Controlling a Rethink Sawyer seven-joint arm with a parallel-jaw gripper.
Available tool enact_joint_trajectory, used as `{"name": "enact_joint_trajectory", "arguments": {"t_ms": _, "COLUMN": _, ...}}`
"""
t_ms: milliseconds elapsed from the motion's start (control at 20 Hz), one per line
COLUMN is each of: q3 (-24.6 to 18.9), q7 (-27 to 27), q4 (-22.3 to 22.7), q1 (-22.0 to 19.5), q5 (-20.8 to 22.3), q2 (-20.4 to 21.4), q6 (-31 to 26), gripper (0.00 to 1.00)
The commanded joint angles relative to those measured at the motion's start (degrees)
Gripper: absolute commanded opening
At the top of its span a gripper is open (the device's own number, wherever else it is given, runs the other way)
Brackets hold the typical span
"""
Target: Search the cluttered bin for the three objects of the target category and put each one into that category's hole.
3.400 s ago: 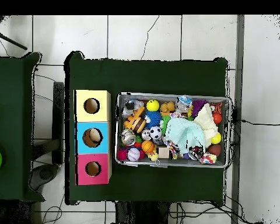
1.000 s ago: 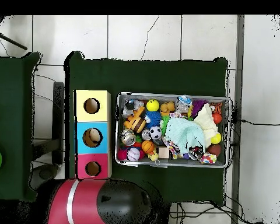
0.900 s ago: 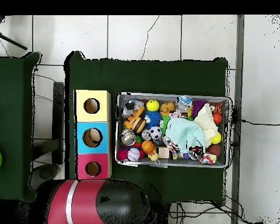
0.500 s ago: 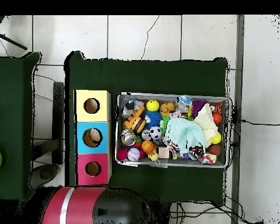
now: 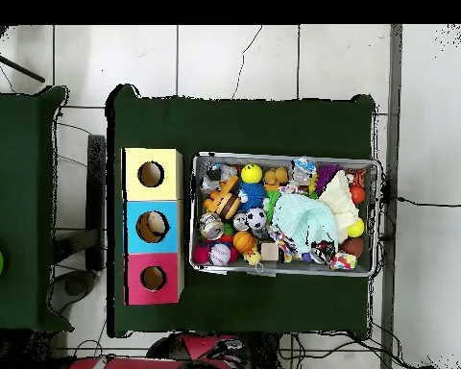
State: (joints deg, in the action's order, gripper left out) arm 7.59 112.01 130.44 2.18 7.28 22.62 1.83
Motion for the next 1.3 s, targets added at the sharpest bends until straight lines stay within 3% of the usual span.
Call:
{"name": "enact_joint_trajectory", "arguments": {"t_ms": 50, "q3": -6.3, "q7": 5.0, "q4": -5.2, "q1": -4.3, "q5": -1.4, "q2": 5.3, "q6": -7.3, "gripper": 0.00}}
{"name": "enact_joint_trajectory", "arguments": {"t_ms": 250, "q3": -7.3, "q7": 4.1, "q4": -7.5, "q1": -5.5, "q5": -1.2, "q2": 4.9, "q6": -8.8, "gripper": 0.00}}
{"name": "enact_joint_trajectory", "arguments": {"t_ms": 450, "q3": -7.4, "q7": 4.7, "q4": -9.8, "q1": -5.1, "q5": -1.3, "q2": 3.0, "q6": -6.3, "gripper": 0.00}}
{"name": "enact_joint_trajectory", "arguments": {"t_ms": 900, "q3": -3.7, "q7": 10.3, "q4": -13.0, "q1": 2.2, "q5": -5.7, "q2": -0.1, "q6": -0.3, "gripper": 0.00}}
{"name": "enact_joint_trajectory", "arguments": {"t_ms": 1150, "q3": -1.6, "q7": 11.2, "q4": -9.4, "q1": 3.5, "q5": -5.9, "q2": -0.4, "q6": 0.4, "gripper": 0.00}}
{"name": "enact_joint_trajectory", "arguments": {"t_ms": 1250, "q3": 1.3, "q7": 10.8, "q4": -5.9, "q1": 4.0, "q5": -4.7, "q2": 1.2, "q6": -1.0, "gripper": 0.00}}
{"name": "enact_joint_trajectory", "arguments": {"t_ms": 1300, "q3": 2.8, "q7": 10.3, "q4": -2.4, "q1": 4.0, "q5": -3.5, "q2": 4.9, "q6": -2.3, "gripper": 0.00}}
